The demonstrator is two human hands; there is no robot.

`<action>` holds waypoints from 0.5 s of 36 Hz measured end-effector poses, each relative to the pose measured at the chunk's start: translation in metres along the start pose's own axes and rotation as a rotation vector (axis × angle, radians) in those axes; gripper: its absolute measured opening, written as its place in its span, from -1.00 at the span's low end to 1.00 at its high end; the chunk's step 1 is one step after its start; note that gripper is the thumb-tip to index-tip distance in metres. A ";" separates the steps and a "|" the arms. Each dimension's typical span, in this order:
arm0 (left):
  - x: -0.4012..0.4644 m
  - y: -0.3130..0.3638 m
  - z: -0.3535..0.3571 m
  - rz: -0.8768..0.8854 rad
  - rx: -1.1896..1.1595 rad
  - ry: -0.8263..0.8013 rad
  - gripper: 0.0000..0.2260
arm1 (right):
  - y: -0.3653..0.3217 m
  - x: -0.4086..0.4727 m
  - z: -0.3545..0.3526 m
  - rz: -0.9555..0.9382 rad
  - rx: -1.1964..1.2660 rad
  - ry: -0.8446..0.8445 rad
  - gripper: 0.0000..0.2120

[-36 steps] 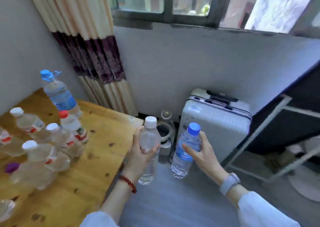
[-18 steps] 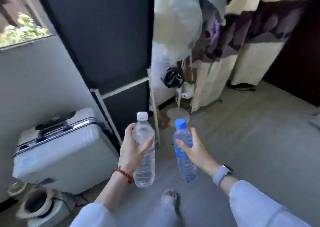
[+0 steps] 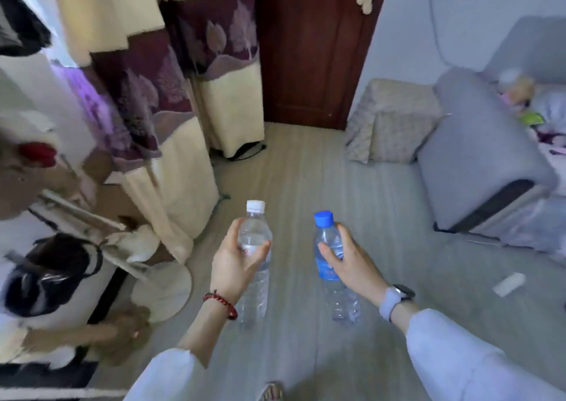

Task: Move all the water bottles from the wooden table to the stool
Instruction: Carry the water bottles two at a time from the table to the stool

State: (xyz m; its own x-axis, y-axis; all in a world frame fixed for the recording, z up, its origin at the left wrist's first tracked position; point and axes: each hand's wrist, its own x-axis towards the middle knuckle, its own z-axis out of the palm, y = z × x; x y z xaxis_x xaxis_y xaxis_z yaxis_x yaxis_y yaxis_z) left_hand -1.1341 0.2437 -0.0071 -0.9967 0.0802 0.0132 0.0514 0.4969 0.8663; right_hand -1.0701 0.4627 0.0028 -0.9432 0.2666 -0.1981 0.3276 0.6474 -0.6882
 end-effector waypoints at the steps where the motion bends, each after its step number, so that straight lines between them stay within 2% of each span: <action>1: 0.021 0.009 0.016 0.022 0.020 -0.045 -0.52 | 0.008 0.015 -0.012 0.031 0.014 0.021 -0.53; 5: 0.104 0.039 0.085 0.052 0.051 -0.188 -0.42 | 0.043 0.080 -0.059 0.132 0.037 0.122 -0.55; 8: 0.167 0.061 0.144 0.105 0.060 -0.255 -0.41 | 0.074 0.137 -0.094 0.183 0.069 0.188 -0.57; 18: 0.377 0.178 0.324 0.132 0.043 -0.315 -0.47 | 0.154 0.360 -0.247 0.209 0.092 0.250 -0.59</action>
State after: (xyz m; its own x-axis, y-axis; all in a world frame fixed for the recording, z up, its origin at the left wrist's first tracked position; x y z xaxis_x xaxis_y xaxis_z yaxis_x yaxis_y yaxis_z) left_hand -1.4804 0.6423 -0.0093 -0.9133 0.4056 -0.0368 0.1880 0.5000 0.8454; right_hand -1.3450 0.8348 -0.0024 -0.8098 0.5608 -0.1723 0.4953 0.4960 -0.7132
